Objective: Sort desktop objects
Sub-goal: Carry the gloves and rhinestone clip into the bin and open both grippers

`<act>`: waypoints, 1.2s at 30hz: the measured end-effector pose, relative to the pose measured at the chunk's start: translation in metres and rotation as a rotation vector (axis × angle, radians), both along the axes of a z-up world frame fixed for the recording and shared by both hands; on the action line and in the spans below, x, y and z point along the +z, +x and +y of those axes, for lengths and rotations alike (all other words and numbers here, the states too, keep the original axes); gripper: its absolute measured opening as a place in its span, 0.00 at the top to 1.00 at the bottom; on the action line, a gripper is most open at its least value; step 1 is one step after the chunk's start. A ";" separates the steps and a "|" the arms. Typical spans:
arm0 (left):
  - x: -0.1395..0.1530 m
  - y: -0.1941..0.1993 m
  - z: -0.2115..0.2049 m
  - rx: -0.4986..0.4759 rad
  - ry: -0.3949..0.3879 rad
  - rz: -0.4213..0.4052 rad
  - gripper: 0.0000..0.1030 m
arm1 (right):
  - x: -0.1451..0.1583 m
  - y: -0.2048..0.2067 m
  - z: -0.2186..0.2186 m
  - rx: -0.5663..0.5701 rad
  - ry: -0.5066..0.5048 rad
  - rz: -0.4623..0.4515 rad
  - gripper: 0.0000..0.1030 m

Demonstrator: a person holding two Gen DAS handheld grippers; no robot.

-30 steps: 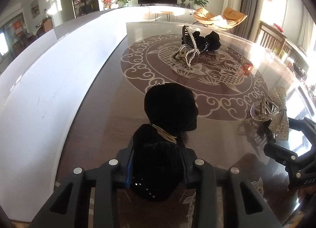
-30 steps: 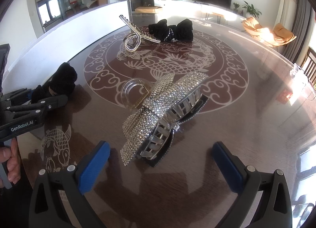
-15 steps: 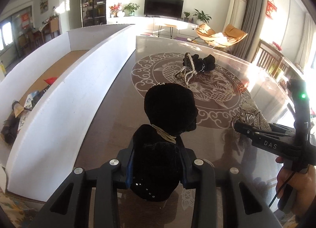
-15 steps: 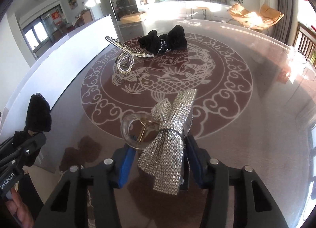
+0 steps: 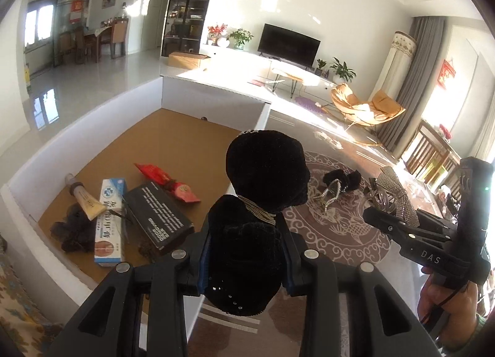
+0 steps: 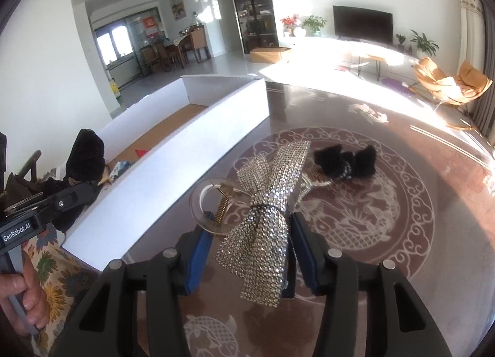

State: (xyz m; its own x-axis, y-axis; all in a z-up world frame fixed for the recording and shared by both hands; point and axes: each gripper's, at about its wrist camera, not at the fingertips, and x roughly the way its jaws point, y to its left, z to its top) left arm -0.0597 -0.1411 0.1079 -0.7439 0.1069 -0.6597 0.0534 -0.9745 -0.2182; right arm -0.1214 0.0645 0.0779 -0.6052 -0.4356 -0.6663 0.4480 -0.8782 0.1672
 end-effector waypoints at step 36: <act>-0.029 -0.036 -0.075 0.250 -0.134 -0.082 0.12 | -0.006 -0.043 -0.091 0.132 0.089 0.082 0.04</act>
